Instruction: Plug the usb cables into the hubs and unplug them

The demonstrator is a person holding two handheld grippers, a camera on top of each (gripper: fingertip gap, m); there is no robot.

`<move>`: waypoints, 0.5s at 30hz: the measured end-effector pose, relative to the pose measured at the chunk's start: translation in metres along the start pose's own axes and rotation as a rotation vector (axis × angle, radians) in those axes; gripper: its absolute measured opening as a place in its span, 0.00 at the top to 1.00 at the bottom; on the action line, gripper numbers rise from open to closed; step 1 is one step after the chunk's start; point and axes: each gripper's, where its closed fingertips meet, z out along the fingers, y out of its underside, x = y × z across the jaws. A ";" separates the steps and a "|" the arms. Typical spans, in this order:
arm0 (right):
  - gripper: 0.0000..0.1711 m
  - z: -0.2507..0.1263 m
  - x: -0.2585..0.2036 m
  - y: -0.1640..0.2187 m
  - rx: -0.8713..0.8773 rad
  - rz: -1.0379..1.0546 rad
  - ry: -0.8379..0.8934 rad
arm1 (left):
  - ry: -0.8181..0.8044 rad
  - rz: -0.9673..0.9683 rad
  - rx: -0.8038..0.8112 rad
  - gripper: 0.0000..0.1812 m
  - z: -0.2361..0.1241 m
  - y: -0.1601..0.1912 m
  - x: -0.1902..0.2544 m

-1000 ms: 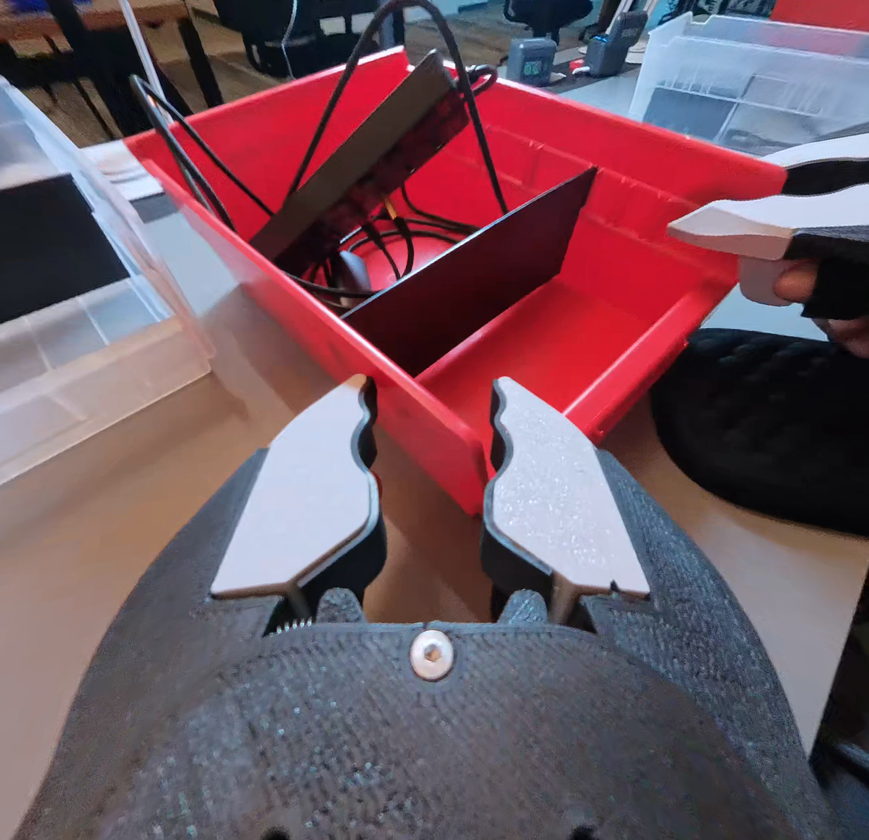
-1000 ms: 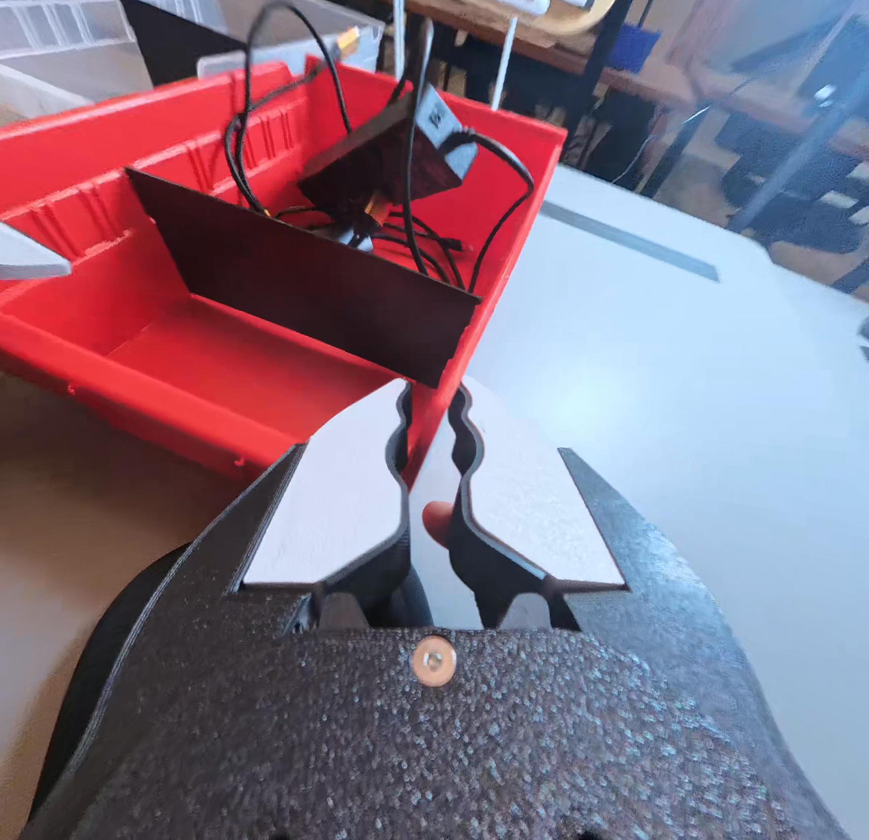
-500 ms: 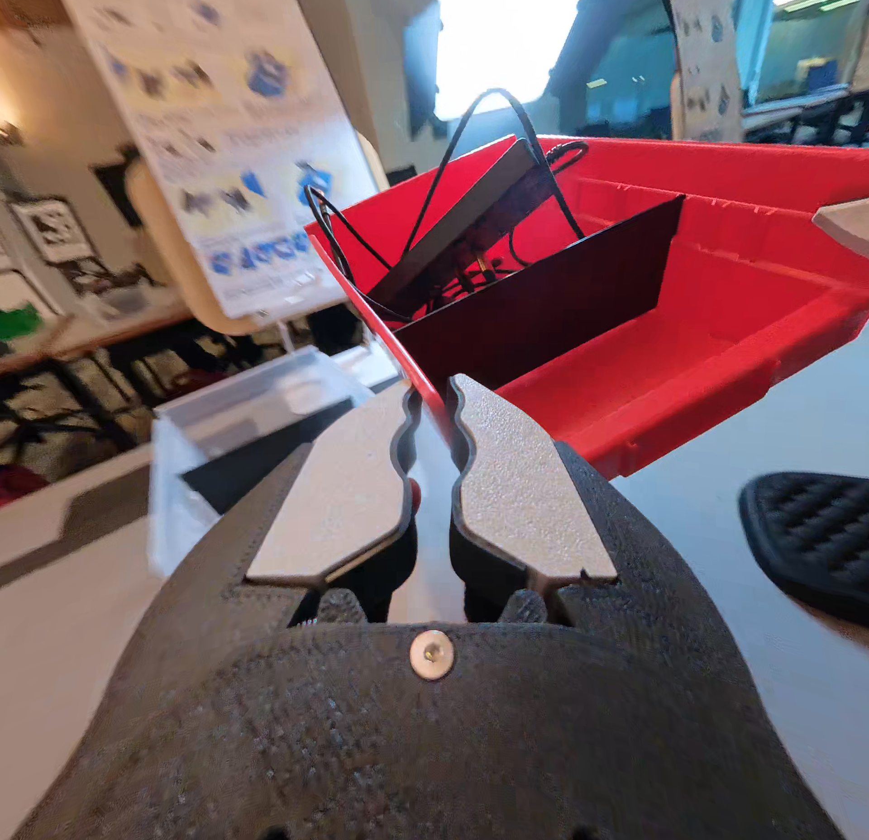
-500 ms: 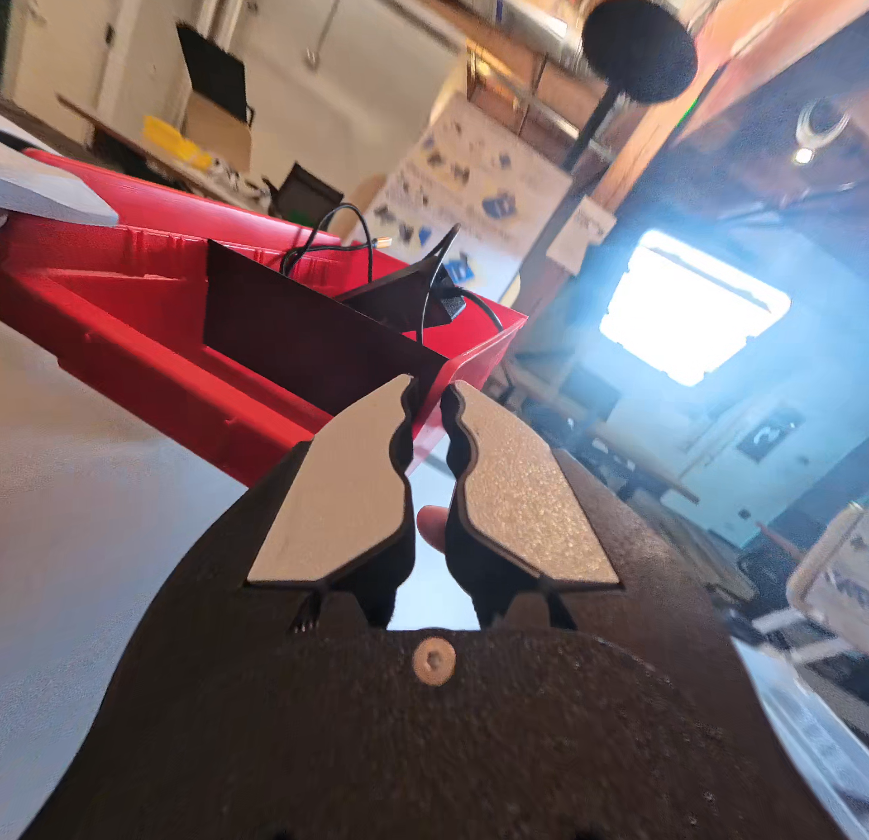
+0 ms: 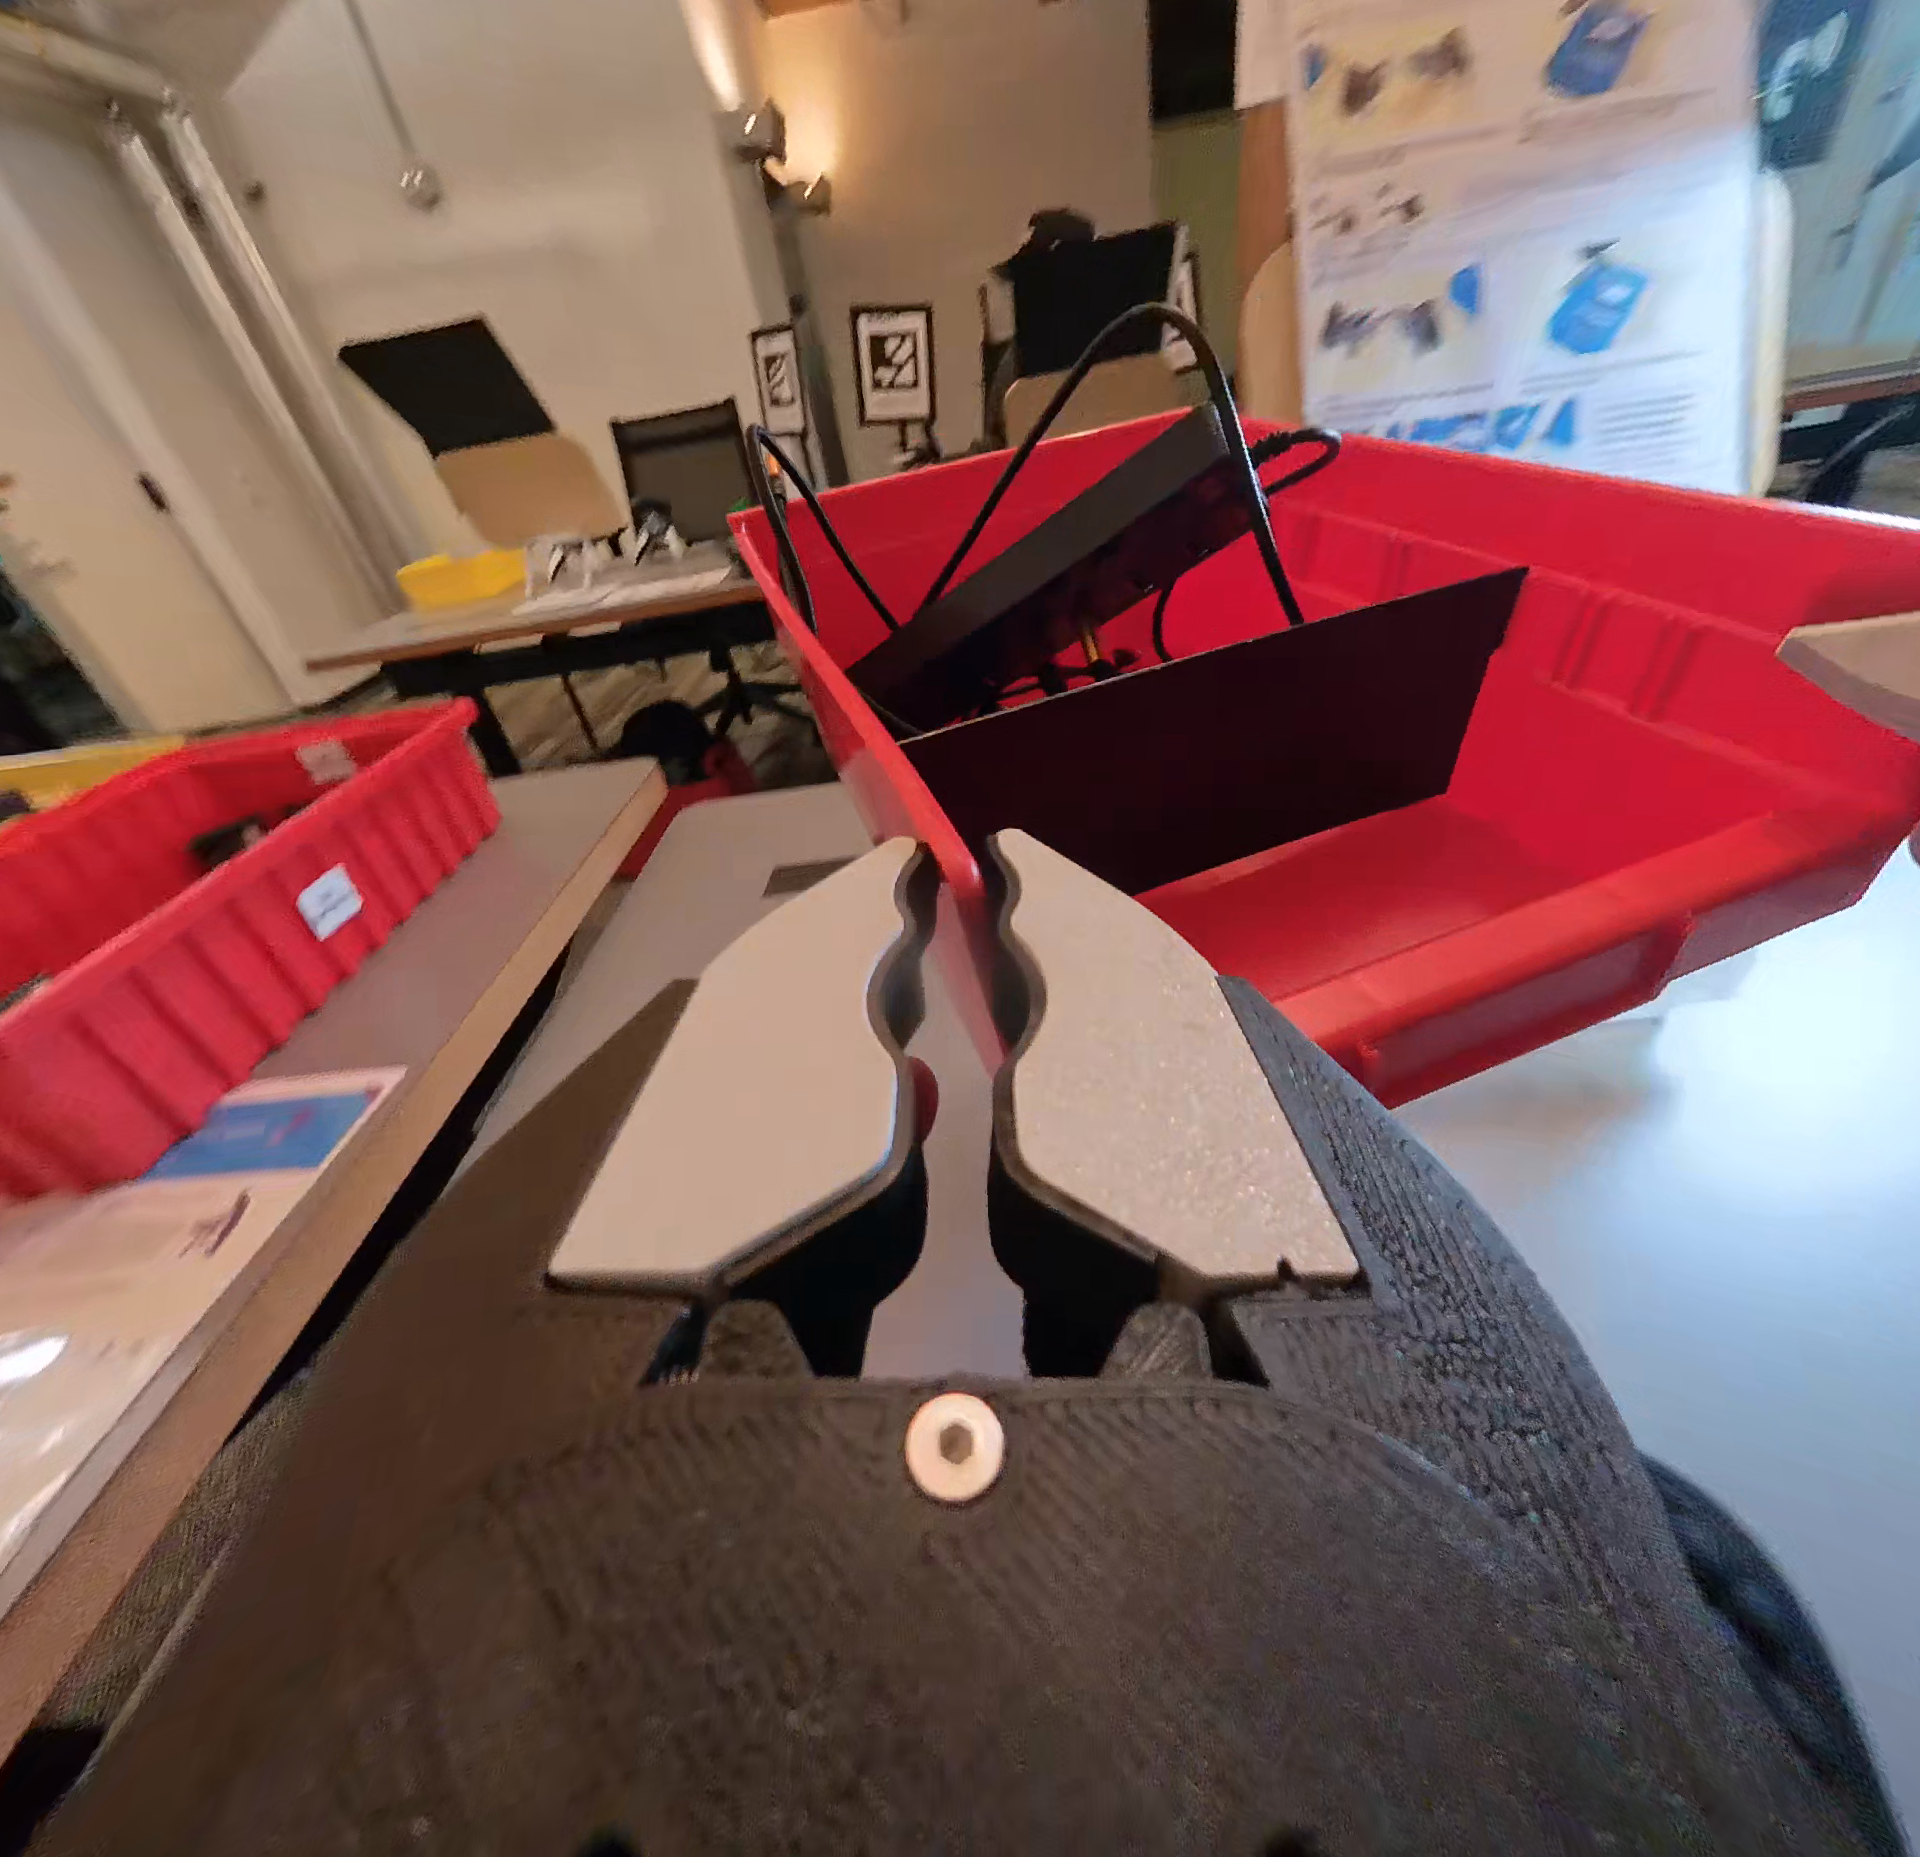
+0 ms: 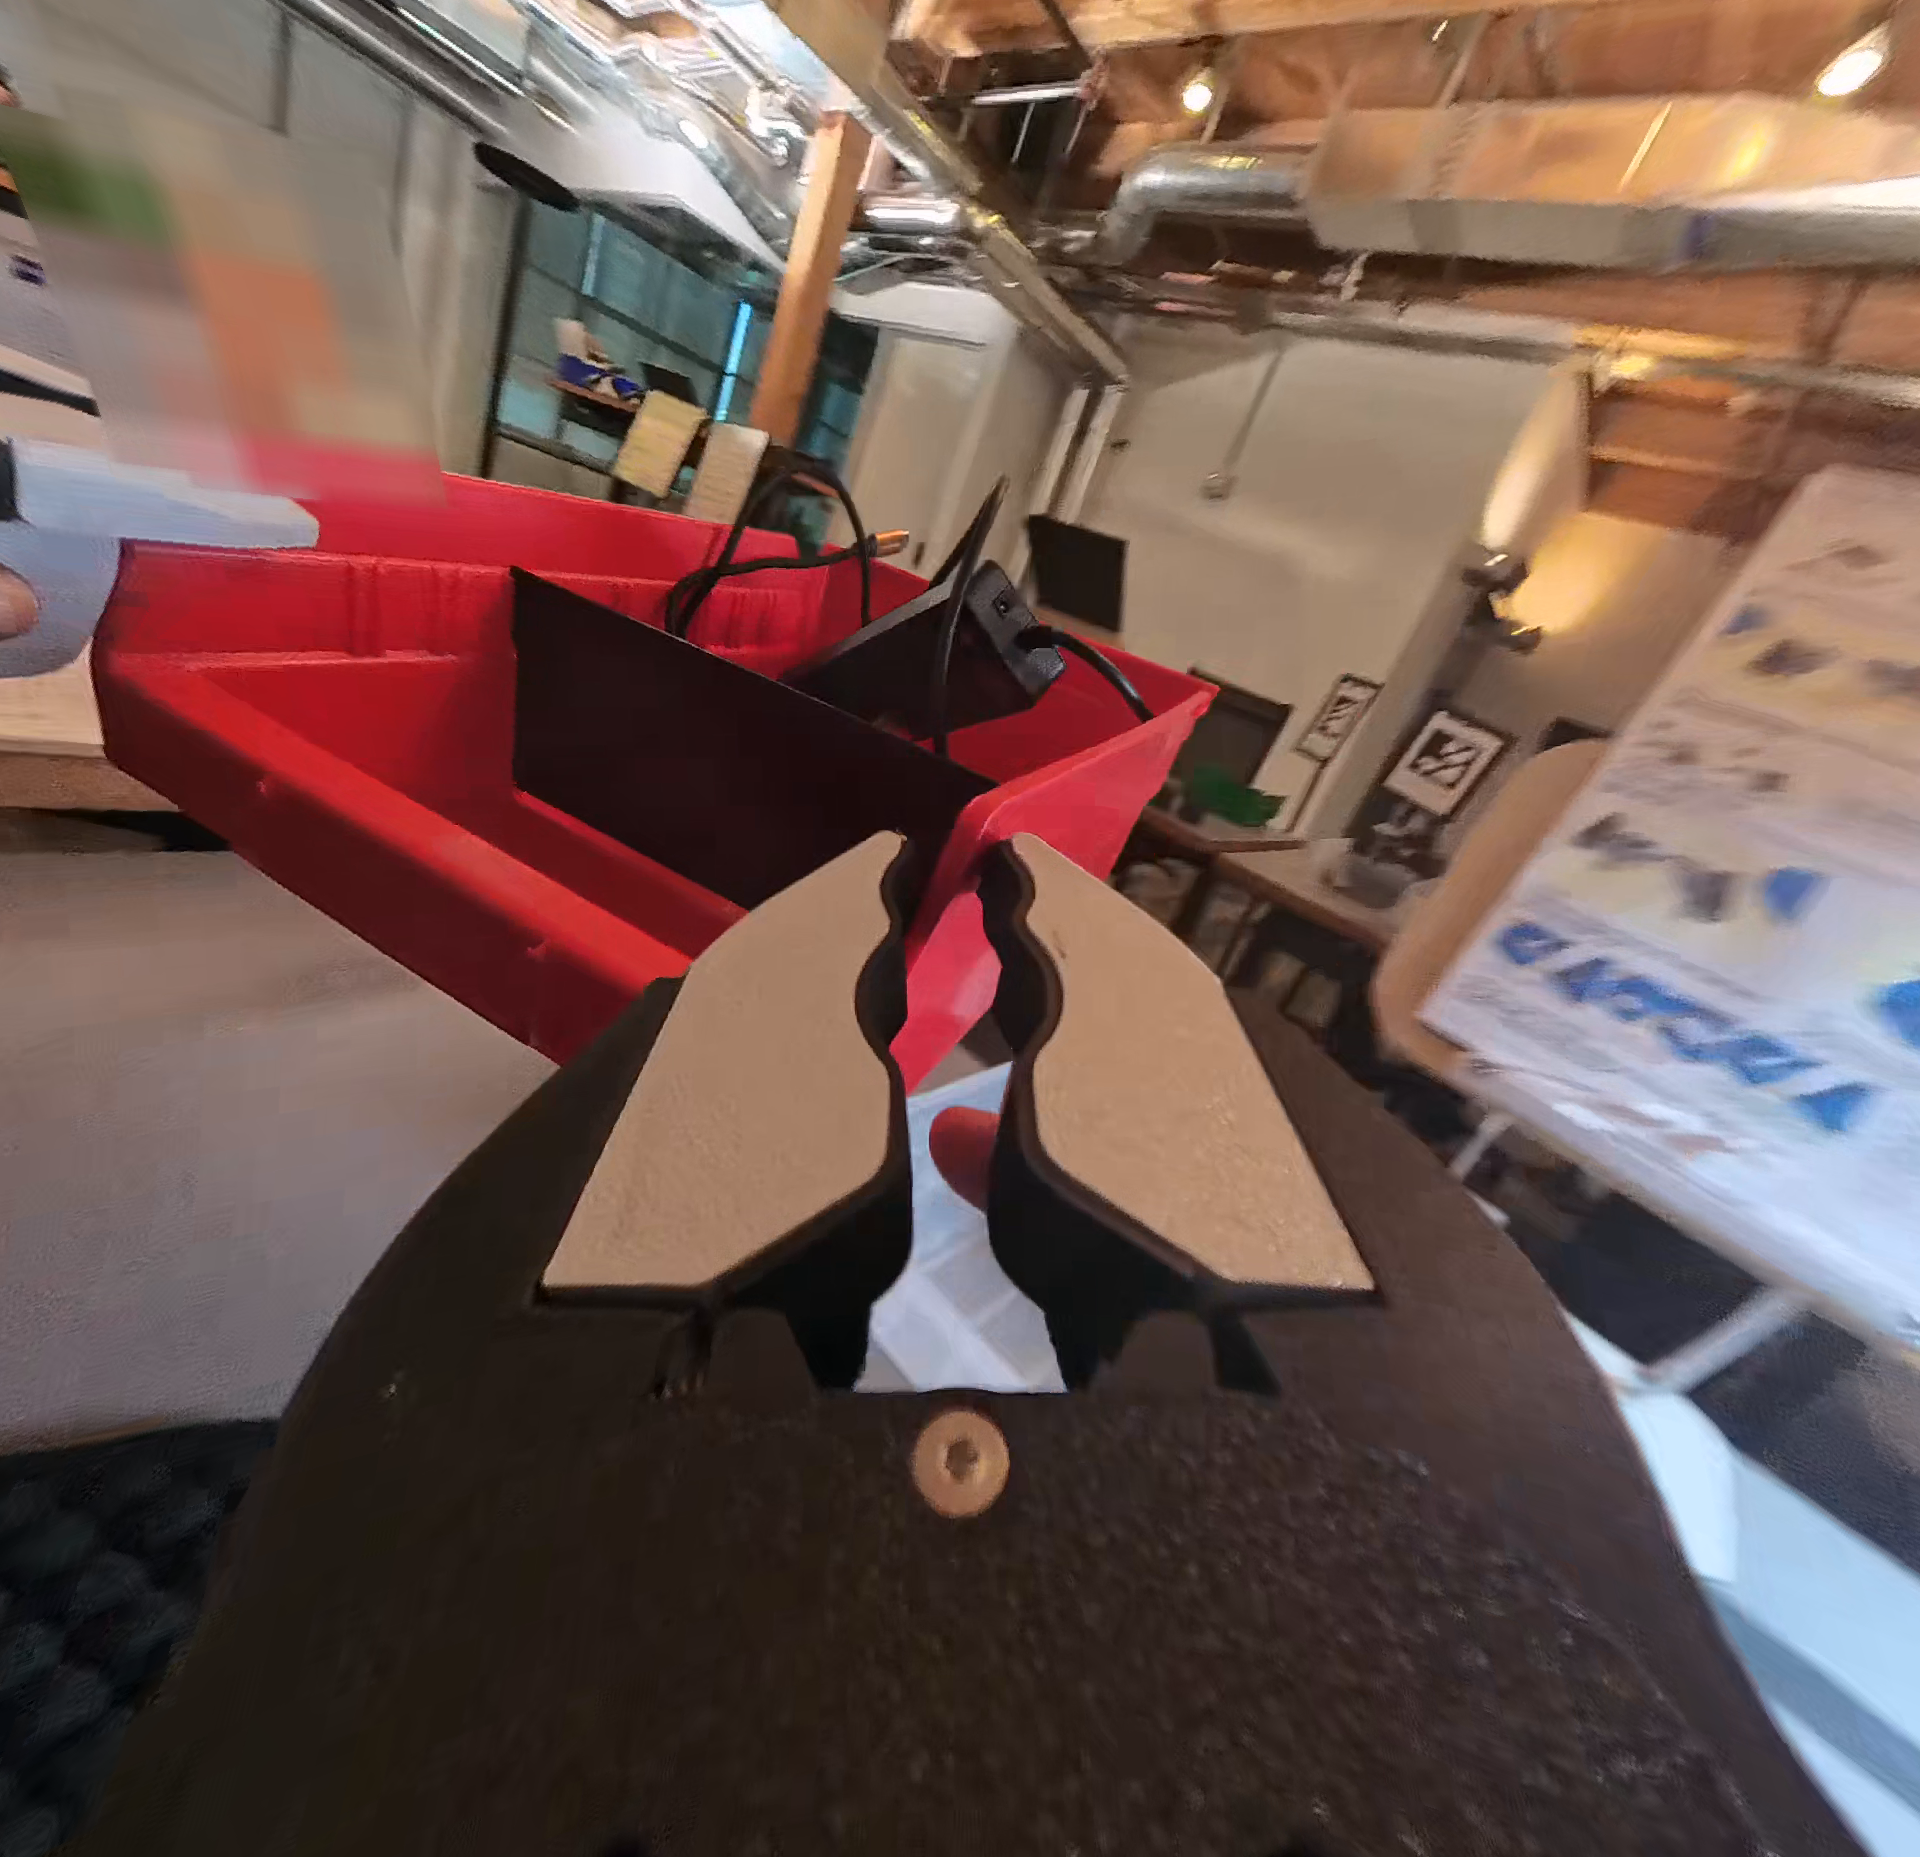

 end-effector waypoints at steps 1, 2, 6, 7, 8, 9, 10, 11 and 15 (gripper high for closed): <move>0.93 0.011 -0.010 0.012 -0.009 0.031 -0.023 | -0.016 -0.011 -0.023 0.96 0.002 0.013 -0.011; 0.93 0.020 -0.019 0.025 -0.021 0.058 -0.039 | -0.027 -0.024 -0.047 0.96 0.006 0.027 -0.019; 0.93 0.043 -0.043 0.081 -0.078 0.162 -0.087 | -0.044 -0.077 -0.120 0.96 0.026 0.078 -0.037; 0.93 0.045 -0.047 0.093 -0.090 0.184 -0.098 | -0.045 -0.087 -0.133 0.96 0.031 0.088 -0.038; 0.92 0.046 -0.049 0.103 -0.098 0.201 -0.107 | -0.044 -0.087 -0.153 0.97 0.037 0.100 -0.039; 0.92 0.047 -0.052 0.112 -0.106 0.210 -0.115 | -0.045 -0.088 -0.171 0.97 0.042 0.112 -0.039; 0.92 0.047 -0.053 0.121 -0.121 0.213 -0.117 | -0.040 -0.091 -0.187 0.97 0.047 0.124 -0.038; 0.91 0.047 -0.053 0.128 -0.139 0.215 -0.116 | -0.034 -0.100 -0.200 0.96 0.052 0.135 -0.037; 0.91 0.046 -0.043 0.149 -0.221 0.250 -0.143 | 0.021 -0.064 -0.192 0.95 0.065 0.149 -0.025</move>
